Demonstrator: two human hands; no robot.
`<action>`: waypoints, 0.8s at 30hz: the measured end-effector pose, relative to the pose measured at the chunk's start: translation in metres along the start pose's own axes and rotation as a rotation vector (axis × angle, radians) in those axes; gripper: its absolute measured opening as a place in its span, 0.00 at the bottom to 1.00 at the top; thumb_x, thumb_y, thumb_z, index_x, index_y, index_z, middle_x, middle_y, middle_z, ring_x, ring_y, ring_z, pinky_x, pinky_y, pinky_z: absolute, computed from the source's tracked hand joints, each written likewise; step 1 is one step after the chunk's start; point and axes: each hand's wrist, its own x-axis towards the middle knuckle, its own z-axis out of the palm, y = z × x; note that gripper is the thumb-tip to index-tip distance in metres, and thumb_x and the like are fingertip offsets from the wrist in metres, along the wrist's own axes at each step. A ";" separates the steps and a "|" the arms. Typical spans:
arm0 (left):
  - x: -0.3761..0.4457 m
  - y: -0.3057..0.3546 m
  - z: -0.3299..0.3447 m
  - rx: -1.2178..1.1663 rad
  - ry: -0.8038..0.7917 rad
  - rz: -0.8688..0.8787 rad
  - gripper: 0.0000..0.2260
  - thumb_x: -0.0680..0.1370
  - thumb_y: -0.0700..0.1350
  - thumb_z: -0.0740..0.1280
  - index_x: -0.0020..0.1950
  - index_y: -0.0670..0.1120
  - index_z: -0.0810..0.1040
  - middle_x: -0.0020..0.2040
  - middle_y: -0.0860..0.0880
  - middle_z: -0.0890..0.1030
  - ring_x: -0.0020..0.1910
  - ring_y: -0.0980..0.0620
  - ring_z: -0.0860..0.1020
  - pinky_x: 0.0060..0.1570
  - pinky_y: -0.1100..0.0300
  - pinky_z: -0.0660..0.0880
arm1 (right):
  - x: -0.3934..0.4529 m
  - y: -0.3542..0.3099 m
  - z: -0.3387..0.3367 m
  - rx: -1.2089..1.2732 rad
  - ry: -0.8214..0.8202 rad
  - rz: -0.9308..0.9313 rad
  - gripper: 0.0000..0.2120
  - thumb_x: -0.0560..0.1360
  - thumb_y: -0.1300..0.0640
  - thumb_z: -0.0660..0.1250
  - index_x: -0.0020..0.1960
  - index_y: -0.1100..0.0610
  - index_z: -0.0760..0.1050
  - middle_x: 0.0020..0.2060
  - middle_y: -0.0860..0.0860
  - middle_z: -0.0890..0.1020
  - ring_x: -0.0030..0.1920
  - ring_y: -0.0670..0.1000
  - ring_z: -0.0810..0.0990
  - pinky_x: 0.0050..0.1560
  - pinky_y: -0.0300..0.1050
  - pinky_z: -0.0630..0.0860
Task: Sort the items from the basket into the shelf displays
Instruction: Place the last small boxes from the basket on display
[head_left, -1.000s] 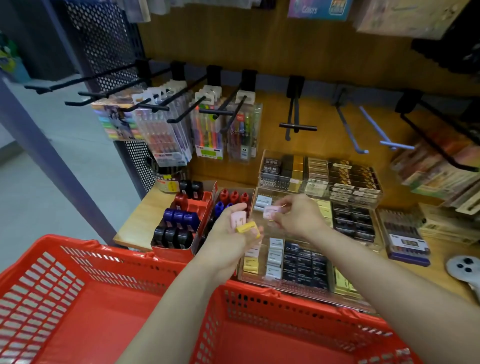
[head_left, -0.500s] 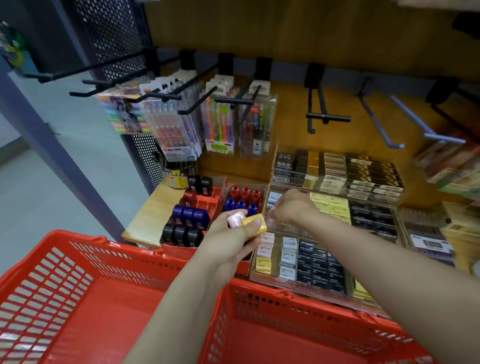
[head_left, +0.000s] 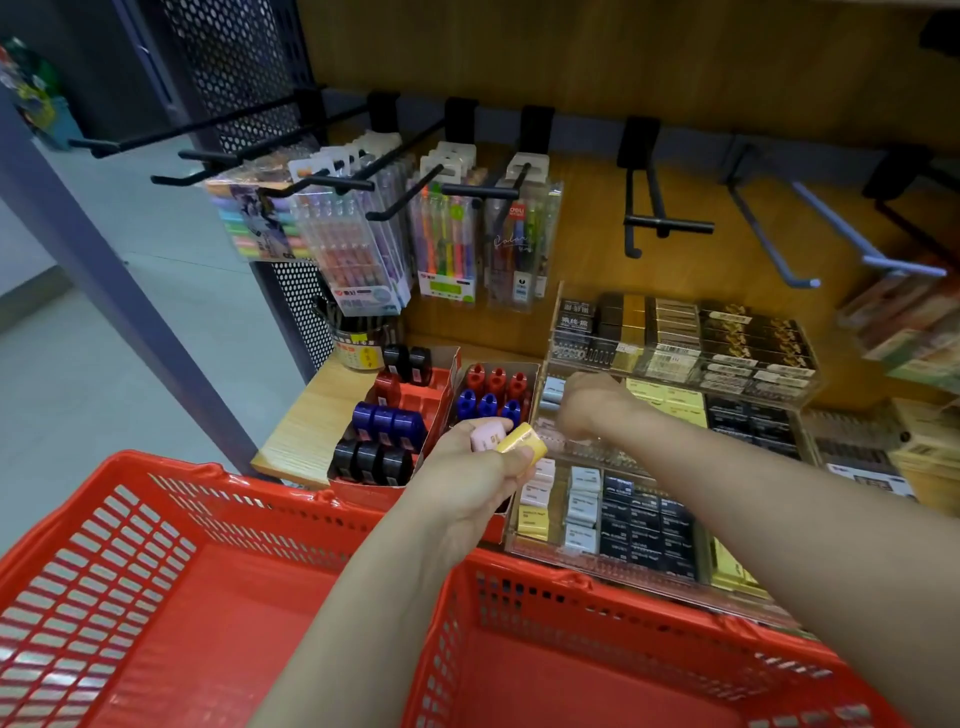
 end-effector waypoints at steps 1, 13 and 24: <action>0.000 -0.001 0.001 0.020 -0.011 0.010 0.15 0.77 0.28 0.67 0.61 0.40 0.74 0.59 0.39 0.79 0.58 0.44 0.80 0.53 0.57 0.80 | -0.003 0.003 -0.004 0.000 0.014 -0.036 0.14 0.77 0.62 0.65 0.62 0.59 0.75 0.50 0.52 0.76 0.48 0.52 0.78 0.42 0.42 0.75; -0.018 0.001 0.020 -0.062 -0.347 -0.099 0.10 0.82 0.37 0.63 0.48 0.37 0.83 0.56 0.40 0.84 0.59 0.45 0.82 0.54 0.58 0.81 | -0.097 0.078 -0.010 1.093 -0.225 -0.529 0.11 0.75 0.63 0.71 0.57 0.55 0.83 0.51 0.53 0.85 0.50 0.52 0.85 0.48 0.38 0.80; -0.001 0.002 0.019 0.172 -0.072 -0.063 0.12 0.81 0.32 0.63 0.64 0.39 0.77 0.56 0.40 0.84 0.55 0.46 0.83 0.54 0.53 0.81 | -0.076 0.109 -0.025 1.069 0.040 -0.094 0.11 0.71 0.66 0.75 0.49 0.53 0.82 0.50 0.52 0.81 0.46 0.52 0.85 0.44 0.42 0.83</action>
